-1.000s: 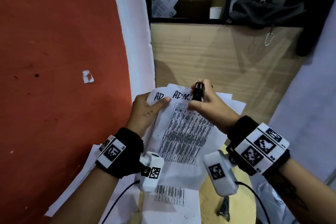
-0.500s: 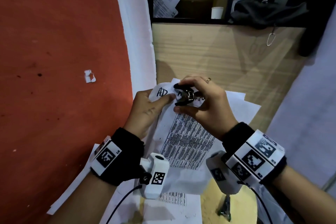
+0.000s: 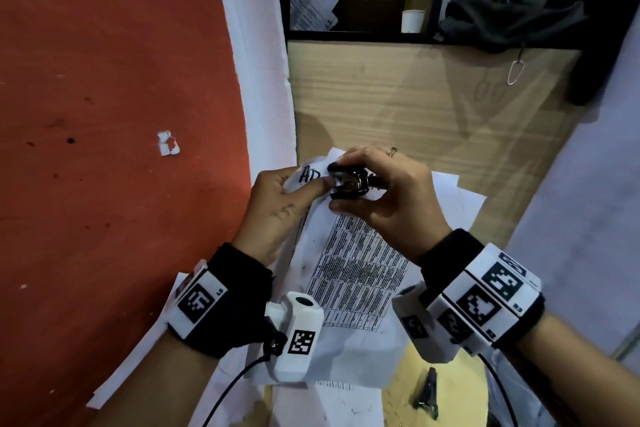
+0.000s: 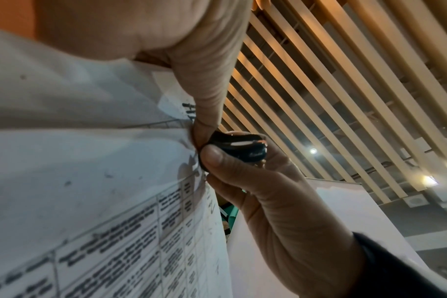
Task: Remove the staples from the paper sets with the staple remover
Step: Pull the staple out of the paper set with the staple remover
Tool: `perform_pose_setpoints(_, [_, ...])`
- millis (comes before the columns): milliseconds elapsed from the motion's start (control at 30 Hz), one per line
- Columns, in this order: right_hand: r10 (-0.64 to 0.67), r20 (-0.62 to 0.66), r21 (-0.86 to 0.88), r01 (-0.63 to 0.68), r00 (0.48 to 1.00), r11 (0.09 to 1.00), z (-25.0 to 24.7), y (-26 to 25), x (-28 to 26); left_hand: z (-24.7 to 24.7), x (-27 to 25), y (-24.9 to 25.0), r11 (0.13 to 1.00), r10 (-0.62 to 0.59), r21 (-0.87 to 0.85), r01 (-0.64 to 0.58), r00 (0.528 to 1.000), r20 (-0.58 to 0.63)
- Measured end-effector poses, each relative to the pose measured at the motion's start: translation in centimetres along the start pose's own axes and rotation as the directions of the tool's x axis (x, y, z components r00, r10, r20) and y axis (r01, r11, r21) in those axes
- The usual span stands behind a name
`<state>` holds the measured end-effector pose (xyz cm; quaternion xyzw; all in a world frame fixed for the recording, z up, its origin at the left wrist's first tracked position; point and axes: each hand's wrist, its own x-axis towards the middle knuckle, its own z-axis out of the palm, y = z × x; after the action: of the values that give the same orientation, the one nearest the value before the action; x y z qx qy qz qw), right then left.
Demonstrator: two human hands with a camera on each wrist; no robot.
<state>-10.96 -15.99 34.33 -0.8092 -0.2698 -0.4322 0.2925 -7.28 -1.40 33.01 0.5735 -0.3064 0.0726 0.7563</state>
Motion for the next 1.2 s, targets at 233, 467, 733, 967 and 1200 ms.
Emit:
perform_pose_setpoints(233, [-0.027,0.077,-0.007,0.028,0.997,1.0,-0.4,0.0,0.3,-0.3,0.2,-0.1,0.998,0.01,0.057,-0.009,1.0,-0.018])
perform_pose_setpoints(467, [-0.062,0.085,-0.038,0.065,0.994,0.997,-0.1,0.3,0.2,-0.7,0.1,-0.5,0.996,0.002,0.087,-0.002,1.0,-0.001])
perform_pose_setpoints(733, [-0.047,0.037,-0.021,0.047,0.998,0.999,-0.2,0.4,0.0,-0.8,0.1,-0.3,0.995,-0.061,0.079,0.056,0.996,0.062])
perform_pose_setpoints(967, [-0.01,0.016,0.033,0.009,1.0,0.999,-0.1,0.8,-0.1,-0.9,0.3,-0.5,0.986,-0.16,-0.026,0.163,0.984,0.084])
perform_pose_setpoints(1200, [0.186,0.01,0.265,-0.182,0.982,0.947,-0.2,1.0,-0.7,-0.9,0.2,-0.8,0.977,-0.169,-0.103,0.187,0.972,0.162])
